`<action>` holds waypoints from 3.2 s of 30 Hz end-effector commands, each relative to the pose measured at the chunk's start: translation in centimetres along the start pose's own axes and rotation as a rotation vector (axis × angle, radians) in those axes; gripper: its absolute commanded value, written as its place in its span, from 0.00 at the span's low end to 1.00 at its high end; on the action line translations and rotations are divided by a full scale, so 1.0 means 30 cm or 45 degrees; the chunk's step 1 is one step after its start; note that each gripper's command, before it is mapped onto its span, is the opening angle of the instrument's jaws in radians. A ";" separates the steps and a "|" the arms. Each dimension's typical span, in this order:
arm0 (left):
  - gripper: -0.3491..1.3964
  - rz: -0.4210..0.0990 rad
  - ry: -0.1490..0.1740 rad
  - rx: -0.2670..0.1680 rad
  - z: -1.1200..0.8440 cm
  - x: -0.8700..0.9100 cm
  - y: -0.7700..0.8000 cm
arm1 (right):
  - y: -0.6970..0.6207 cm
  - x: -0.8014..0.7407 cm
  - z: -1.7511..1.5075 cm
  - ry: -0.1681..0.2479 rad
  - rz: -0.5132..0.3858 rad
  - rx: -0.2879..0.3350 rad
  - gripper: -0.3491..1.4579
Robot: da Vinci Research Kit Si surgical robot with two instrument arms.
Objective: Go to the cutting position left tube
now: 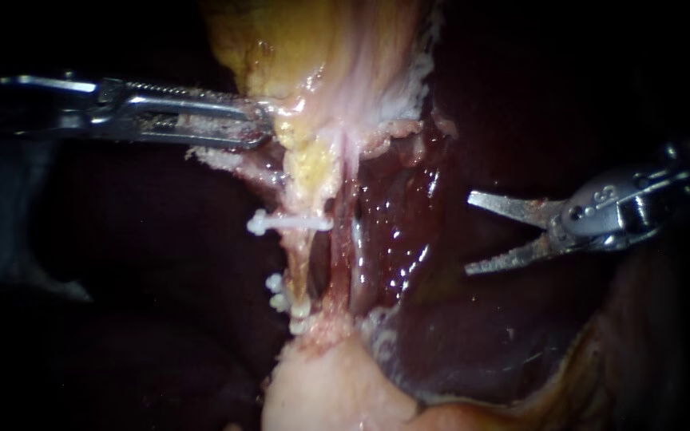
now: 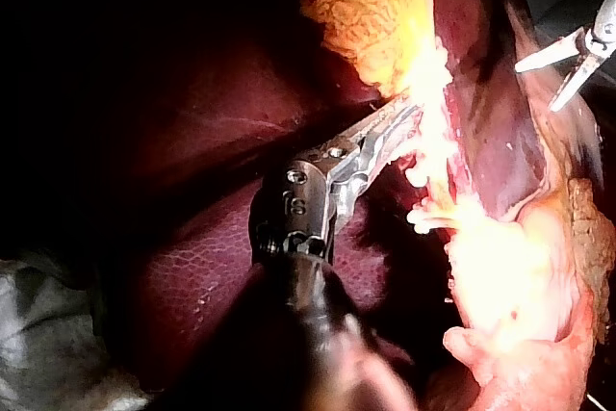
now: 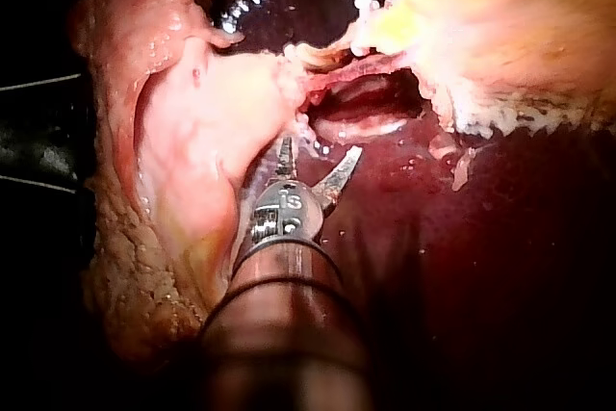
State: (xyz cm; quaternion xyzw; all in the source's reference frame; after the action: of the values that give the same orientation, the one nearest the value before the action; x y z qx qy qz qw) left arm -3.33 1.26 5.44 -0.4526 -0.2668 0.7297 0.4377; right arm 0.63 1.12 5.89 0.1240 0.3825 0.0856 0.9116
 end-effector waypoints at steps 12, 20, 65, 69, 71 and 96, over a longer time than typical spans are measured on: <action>0.00 -0.030 0.043 0.013 -0.0246 0.0142 0.0042 | 0.0000 -0.0001 0.000 0.000 0.000 0.000 0.98; 0.00 -0.026 0.050 0.018 -0.0254 0.0144 0.0049 | -0.0007 0.0003 0.000 0.014 0.000 0.028 0.98; 0.00 -0.019 0.055 0.029 -0.0234 0.0131 0.0075 | -0.0094 0.0169 0.057 0.232 0.161 0.370 0.99; 0.00 -0.019 0.055 0.029 -0.0234 0.0131 0.0075 | -0.0086 0.0197 0.060 0.282 0.195 0.415 0.99; 0.00 -0.019 0.055 0.029 -0.0234 0.0131 0.0075 | -0.0086 0.0211 0.061 0.307 0.208 0.439 0.99; 0.00 -0.019 0.056 0.030 -0.0227 0.0132 0.0074 | -0.0100 0.0393 0.077 0.486 0.311 0.526 0.99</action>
State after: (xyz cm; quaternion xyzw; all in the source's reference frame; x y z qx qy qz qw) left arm -2.90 1.50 4.79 -0.4613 -0.2520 0.7195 0.4540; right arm 3.13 0.77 6.56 0.3328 0.5394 0.1371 0.7612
